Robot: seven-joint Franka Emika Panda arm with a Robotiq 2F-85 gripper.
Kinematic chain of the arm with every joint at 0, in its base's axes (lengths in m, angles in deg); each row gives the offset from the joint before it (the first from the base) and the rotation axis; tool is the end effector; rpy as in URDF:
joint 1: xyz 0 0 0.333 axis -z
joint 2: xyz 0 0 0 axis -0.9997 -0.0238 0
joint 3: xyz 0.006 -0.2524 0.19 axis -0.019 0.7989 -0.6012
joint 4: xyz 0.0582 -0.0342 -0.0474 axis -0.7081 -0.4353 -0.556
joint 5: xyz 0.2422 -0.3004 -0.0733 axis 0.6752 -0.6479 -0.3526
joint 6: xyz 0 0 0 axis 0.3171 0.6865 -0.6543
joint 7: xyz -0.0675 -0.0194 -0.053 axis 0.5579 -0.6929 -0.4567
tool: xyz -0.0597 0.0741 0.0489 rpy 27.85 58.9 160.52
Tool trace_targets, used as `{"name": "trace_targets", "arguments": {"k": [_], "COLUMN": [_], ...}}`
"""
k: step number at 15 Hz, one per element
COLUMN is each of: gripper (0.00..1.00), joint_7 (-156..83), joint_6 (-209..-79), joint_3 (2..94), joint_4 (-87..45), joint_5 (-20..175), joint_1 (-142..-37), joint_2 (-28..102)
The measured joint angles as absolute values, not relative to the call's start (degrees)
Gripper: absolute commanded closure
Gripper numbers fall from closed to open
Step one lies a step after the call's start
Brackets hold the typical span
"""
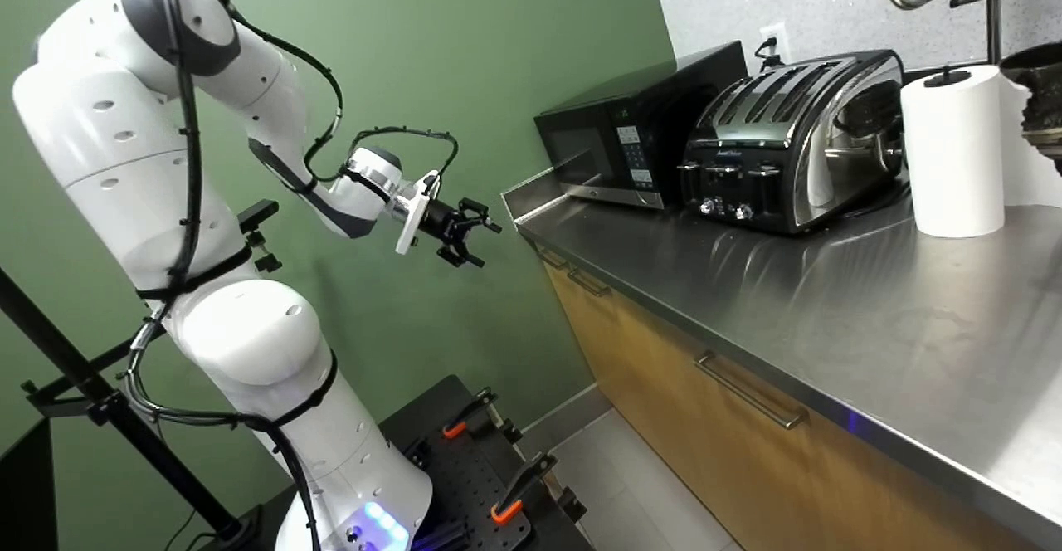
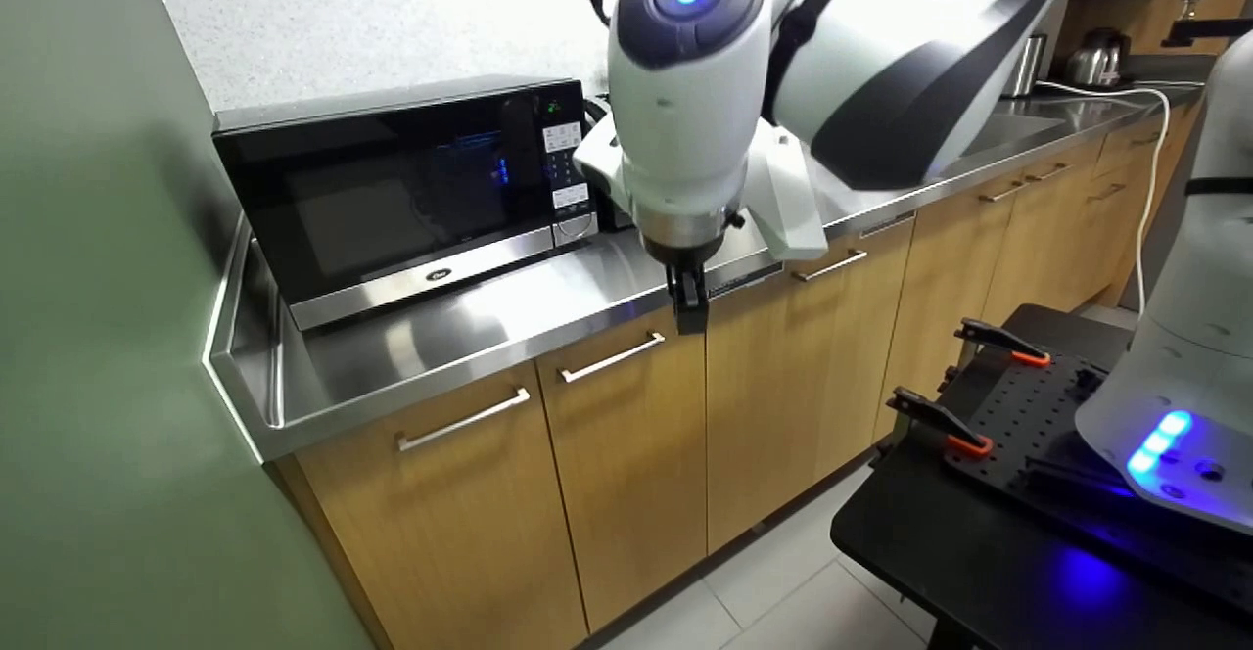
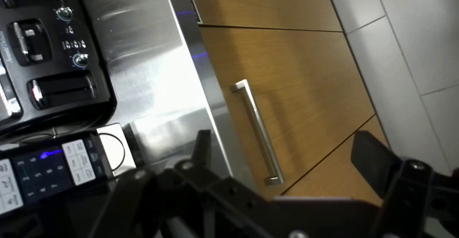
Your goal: Open the bottom left cupboard door
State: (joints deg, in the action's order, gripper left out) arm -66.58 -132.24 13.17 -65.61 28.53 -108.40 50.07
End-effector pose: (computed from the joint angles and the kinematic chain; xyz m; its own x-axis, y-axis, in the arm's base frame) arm 0.3255 0.3462 0.2880 0.6310 0.7739 -0.0536 0.6146 -0.4566 0.6433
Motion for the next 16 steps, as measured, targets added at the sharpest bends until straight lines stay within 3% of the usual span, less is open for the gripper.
{"name": "trace_targets", "arguments": {"k": [8,16], "gripper": [0.0,0.0], "joint_7": [-80.61,-81.52], "joint_6": [-122.88,-120.1], "joint_3": [18.59,20.42], "joint_4": [-54.94,-52.47], "joint_5": [9.99,7.52], "joint_1": [-119.99,-121.74], "joint_2": [26.33,23.82]}}
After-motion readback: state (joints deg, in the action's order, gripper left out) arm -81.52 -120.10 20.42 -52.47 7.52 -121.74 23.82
